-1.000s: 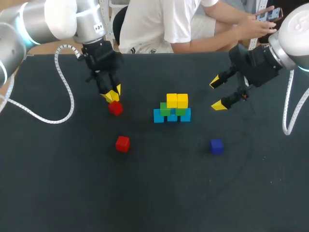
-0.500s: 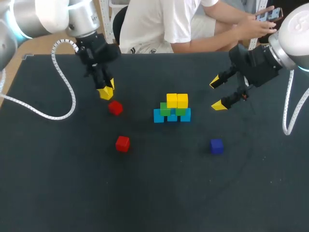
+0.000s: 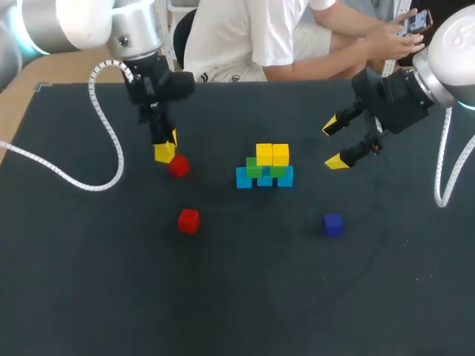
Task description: Place the blue cubes, place green cubes on the blue cubes, place the yellow cubes on the green cubes, then place the red cubes on the yellow cubes, and place purple cube on the red cubes.
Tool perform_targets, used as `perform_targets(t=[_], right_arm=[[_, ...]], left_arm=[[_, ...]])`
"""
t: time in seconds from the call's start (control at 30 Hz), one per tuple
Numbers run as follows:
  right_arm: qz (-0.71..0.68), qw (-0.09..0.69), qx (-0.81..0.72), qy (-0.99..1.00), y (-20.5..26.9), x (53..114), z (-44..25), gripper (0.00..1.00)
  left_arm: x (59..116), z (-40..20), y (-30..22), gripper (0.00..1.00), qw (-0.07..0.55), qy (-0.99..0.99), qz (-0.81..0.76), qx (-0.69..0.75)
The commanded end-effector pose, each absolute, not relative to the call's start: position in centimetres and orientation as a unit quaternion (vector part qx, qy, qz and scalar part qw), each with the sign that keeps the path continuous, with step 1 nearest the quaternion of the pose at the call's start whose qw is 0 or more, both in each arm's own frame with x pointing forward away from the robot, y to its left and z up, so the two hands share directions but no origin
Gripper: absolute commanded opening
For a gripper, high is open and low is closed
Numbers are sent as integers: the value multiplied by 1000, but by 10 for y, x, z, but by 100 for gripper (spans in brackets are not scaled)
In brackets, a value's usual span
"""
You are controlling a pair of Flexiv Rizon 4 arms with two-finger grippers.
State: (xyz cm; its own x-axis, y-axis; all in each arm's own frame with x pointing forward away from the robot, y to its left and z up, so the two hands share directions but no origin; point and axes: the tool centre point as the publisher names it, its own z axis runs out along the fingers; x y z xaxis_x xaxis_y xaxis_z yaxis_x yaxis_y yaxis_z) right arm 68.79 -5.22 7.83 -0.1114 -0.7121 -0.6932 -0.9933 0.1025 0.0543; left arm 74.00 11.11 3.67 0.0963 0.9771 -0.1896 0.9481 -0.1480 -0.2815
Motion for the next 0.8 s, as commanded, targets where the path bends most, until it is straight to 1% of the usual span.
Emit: perform_targets(t=[0.03,0.2,0.4,0.53,0.7,0.8], right_arm=[[269,262,-613,695,-52,687,78,100],[269,262,-613,695,-52,687,78,100],[269,262,-613,695,-52,687,78,100],[269,262,-613,695,-52,687,78,100],[269,262,-613,695,-52,687,78,100],[269,262,-613,695,-52,687,78,100]], left_arm=[[700,39,131,0,-39,-689,110,-715],[674,32,137,0,-72,-724,121,-675],[648,25,126,0,-77,-748,105,-650],[640,16,127,0,-63,-766,69,-637],[634,17,138,0,-72,-784,33,-616],[633,14,144,0,-96,-788,9,-608]])
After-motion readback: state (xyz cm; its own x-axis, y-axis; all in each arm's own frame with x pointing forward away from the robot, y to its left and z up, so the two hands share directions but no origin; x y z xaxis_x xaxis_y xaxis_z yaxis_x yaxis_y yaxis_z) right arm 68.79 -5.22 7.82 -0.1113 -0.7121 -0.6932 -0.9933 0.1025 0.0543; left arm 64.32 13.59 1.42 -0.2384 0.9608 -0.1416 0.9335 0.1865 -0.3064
